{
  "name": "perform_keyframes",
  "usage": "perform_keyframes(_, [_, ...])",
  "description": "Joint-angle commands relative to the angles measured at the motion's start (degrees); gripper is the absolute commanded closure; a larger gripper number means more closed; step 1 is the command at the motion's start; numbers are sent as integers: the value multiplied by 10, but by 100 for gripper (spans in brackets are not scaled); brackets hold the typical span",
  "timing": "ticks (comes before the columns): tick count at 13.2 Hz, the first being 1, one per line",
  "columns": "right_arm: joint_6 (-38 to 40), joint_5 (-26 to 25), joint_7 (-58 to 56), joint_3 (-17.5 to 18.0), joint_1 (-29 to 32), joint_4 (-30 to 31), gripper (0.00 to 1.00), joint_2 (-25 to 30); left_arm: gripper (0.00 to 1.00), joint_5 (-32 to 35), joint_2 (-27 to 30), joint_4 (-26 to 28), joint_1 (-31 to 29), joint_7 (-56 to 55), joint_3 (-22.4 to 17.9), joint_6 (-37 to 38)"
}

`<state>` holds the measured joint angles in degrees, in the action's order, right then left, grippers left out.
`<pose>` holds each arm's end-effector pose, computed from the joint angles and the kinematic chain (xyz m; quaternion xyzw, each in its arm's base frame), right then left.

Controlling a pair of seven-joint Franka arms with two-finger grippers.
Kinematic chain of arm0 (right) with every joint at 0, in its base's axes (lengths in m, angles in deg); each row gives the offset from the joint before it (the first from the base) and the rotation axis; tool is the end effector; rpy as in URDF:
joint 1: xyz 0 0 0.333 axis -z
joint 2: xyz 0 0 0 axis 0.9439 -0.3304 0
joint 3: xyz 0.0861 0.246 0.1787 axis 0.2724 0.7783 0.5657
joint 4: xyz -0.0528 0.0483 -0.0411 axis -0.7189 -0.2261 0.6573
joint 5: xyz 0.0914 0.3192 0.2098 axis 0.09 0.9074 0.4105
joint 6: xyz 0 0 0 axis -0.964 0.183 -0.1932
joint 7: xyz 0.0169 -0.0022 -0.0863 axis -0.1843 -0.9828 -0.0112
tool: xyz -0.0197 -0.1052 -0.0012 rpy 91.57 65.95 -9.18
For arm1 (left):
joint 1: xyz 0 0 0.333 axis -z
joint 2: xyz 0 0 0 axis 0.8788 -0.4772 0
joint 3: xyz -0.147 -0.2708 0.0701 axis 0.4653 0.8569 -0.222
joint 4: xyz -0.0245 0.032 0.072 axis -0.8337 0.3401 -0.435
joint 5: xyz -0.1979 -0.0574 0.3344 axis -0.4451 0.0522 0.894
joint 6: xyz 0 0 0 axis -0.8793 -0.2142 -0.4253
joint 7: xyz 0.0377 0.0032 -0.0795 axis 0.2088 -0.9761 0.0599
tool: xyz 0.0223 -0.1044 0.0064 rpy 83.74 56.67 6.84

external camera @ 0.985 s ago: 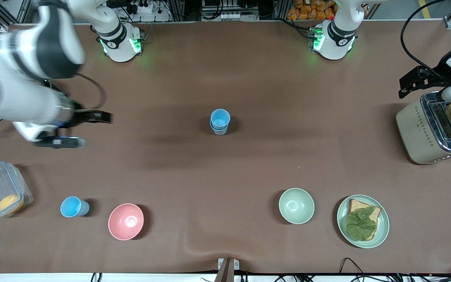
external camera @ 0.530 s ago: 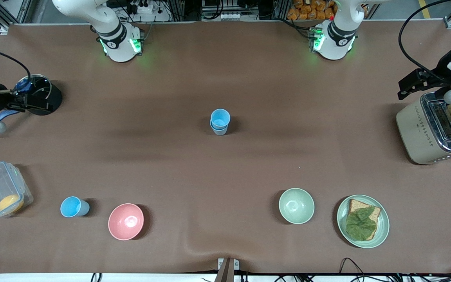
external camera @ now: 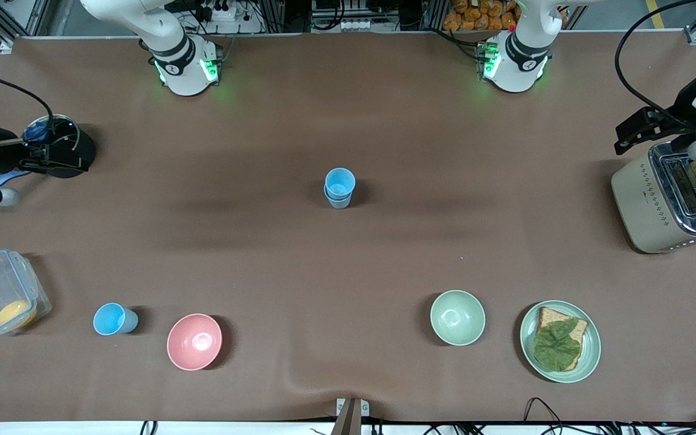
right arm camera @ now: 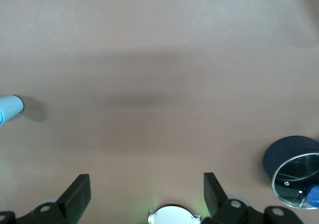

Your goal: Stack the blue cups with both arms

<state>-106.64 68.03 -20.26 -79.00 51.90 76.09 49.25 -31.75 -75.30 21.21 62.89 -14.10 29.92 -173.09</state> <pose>0.5620 -0.0406 0.5462 -0.9899 0.0017 0.1198 0.0761 0.5396 -0.0451 0.6393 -0.9999 -0.0117 -0.0013 0.0056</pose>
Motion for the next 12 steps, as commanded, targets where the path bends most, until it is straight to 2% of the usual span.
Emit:
perform_keyframes(1, [-14, -36, 17, 175, 147, 1, 0, 31, 0, -5, 5, 2, 3, -4, -3, 3])
perform_keyframes(2, [-17, -55, 46, 225, 181, 2, 0, 44, 0, -7, 5, 2, 1, -3, -3, 3])
perform_keyframes(3, [-15, -63, 74, 246, 192, 4, 0, 58, 0, -8, 5, 2, 1, -3, -3, 3])
perform_keyframes(8, [-13, -62, 74, 245, 194, 35, 0, 109, 0, -11, 5, 4, -1, 6, -3, 3])
perform_keyframes(12, [-15, -63, 73, 240, 194, 32, 0, 106, 0, -12, 5, 2, -1, 6, -4, 2])
